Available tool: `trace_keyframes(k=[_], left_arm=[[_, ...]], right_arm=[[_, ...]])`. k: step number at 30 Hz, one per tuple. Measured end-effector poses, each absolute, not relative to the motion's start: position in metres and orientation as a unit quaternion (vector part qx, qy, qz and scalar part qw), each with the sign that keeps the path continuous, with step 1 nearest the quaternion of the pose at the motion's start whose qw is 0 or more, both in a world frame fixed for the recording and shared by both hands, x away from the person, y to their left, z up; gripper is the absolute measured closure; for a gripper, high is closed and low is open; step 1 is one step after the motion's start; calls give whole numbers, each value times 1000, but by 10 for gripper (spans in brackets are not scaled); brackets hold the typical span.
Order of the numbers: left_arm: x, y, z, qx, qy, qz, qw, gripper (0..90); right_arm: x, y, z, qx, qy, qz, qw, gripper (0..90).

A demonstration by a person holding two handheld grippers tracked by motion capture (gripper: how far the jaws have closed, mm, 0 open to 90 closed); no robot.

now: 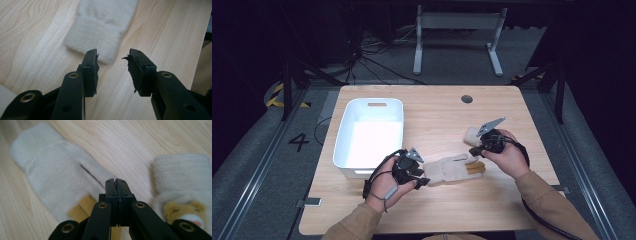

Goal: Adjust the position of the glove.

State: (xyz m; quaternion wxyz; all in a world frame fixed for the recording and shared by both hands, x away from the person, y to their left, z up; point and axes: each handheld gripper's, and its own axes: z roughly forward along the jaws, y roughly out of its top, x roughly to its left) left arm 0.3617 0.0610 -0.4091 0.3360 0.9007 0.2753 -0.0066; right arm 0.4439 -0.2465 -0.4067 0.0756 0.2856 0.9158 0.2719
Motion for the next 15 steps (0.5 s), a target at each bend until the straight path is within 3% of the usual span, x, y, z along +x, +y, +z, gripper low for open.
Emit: trace_keyframes(k=[15], left_arm=[[363,61,-412,900,277,-10,336,596]], right_arm=[[464,-232,-425,287,918,266,66,900]])
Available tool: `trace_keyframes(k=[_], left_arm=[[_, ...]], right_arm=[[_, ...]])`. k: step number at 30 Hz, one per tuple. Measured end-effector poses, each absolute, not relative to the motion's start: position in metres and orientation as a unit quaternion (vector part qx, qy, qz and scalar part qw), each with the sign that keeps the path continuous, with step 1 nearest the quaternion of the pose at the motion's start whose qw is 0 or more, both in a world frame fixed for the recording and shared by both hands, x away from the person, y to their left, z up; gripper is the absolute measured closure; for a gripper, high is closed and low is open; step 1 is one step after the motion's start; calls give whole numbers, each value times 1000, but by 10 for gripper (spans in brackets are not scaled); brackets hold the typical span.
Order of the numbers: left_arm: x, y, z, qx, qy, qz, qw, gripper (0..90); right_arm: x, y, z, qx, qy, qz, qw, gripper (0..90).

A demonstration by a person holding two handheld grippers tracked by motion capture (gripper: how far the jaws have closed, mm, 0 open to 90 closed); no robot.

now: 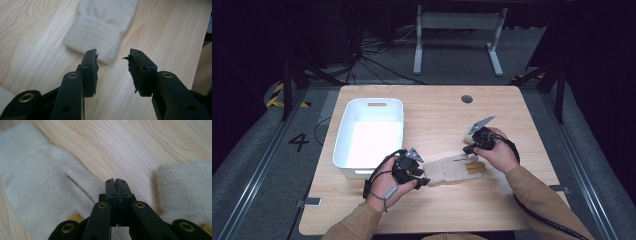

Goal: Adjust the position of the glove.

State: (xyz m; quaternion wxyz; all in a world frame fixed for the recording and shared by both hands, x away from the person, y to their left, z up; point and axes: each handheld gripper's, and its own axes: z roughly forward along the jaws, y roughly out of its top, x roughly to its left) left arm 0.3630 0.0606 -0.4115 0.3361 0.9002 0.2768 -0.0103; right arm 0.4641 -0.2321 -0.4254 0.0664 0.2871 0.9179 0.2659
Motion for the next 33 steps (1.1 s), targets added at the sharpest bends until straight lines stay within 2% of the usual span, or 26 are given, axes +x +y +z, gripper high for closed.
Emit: trace_keyframes(k=[11,33], left_arm=[[363,61,-411,900,277,-10,337,594],[364,57,-412,901,274,-9,335,584]], right_arm=[[467,-229,-434,282,923,254,61,900],[430,-241,-434,271,929,245,55,900]])
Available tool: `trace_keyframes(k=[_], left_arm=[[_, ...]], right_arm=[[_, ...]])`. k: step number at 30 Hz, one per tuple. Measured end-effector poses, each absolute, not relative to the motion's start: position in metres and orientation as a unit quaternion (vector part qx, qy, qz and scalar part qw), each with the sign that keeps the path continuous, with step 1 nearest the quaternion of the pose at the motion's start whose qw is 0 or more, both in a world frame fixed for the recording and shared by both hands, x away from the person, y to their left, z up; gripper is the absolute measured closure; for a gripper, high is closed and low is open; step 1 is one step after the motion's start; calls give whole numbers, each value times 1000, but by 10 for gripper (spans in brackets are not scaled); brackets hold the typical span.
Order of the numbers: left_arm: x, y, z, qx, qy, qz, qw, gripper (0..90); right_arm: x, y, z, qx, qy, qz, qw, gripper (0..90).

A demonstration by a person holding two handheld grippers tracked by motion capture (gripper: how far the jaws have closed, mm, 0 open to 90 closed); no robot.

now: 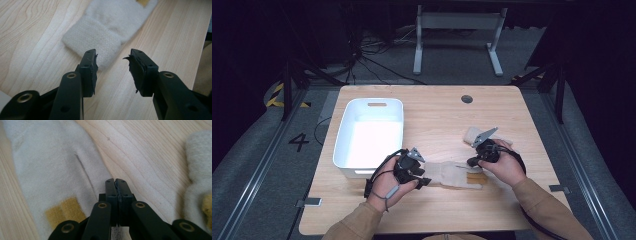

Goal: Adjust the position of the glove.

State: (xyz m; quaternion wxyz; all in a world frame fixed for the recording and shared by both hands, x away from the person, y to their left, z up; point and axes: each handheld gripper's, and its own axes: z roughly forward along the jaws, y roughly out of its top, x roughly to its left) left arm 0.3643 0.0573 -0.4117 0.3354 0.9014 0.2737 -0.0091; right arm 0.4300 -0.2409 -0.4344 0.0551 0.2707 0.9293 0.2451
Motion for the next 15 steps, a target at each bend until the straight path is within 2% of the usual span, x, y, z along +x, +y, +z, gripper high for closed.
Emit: trace_keyframes(k=[8,15], left_arm=[[366,56,-410,902,272,-9,336,583],[368,53,-406,903,267,-8,338,580]], right_arm=[[428,-247,-427,282,918,271,64,894],[427,-256,-412,289,910,287,79,854]])
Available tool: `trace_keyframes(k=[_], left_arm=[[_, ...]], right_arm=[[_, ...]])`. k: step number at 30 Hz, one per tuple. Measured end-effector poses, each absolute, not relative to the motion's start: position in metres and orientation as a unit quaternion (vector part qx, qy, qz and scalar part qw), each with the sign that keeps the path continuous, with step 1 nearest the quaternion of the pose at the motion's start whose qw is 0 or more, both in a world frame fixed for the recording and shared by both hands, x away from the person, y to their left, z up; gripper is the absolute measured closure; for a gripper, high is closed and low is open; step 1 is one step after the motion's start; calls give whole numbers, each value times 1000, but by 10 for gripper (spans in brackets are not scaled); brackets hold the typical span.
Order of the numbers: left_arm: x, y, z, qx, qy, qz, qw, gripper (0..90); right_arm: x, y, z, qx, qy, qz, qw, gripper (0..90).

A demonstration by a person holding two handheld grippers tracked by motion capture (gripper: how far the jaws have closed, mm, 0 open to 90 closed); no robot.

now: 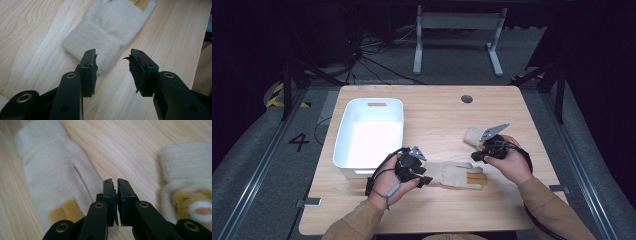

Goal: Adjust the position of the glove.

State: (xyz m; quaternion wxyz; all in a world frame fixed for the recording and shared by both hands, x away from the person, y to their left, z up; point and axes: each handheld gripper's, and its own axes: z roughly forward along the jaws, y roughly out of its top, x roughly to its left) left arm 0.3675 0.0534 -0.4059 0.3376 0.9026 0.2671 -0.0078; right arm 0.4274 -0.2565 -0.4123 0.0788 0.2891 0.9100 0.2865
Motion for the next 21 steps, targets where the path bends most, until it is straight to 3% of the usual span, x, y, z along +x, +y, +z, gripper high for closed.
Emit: trace_keyframes(k=[21], left_arm=[[368,56,-402,900,268,-8,343,578]], right_arm=[[448,-301,-389,340,888,289,107,748]])
